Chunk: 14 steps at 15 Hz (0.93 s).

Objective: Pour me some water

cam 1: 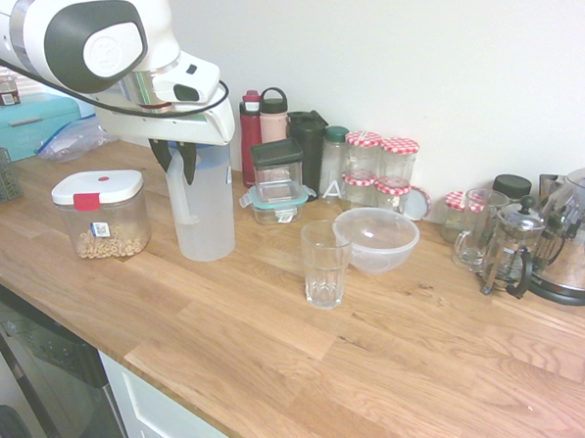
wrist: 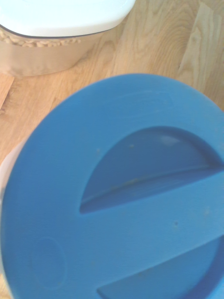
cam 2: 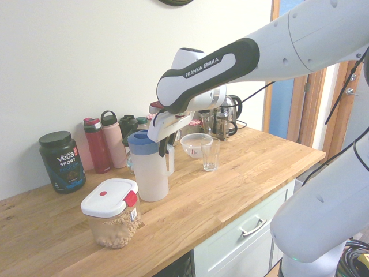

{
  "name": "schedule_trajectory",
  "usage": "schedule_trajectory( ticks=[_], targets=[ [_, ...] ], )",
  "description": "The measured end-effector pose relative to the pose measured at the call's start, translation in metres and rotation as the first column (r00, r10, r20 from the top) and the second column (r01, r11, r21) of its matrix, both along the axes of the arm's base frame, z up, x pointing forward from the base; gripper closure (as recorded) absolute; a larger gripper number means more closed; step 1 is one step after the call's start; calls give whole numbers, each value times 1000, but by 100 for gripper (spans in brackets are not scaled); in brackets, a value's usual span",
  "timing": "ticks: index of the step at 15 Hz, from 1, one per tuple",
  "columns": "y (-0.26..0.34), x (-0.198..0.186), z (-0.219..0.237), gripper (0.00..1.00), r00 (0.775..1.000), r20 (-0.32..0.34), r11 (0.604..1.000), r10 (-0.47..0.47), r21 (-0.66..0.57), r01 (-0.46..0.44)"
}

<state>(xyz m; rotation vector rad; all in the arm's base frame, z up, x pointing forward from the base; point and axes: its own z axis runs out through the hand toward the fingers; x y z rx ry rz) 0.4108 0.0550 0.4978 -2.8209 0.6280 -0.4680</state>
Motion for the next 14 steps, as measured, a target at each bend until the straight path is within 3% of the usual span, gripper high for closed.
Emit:
schedule_trajectory(
  ticks=[7, 14],
  targets=[
    [-4, -14, 17, 100, 1000, 9, 1000, -3, 0, 3],
    [-29, -76, 74, 100, 998, 13, 997, -55, -57, 56]
  ],
)
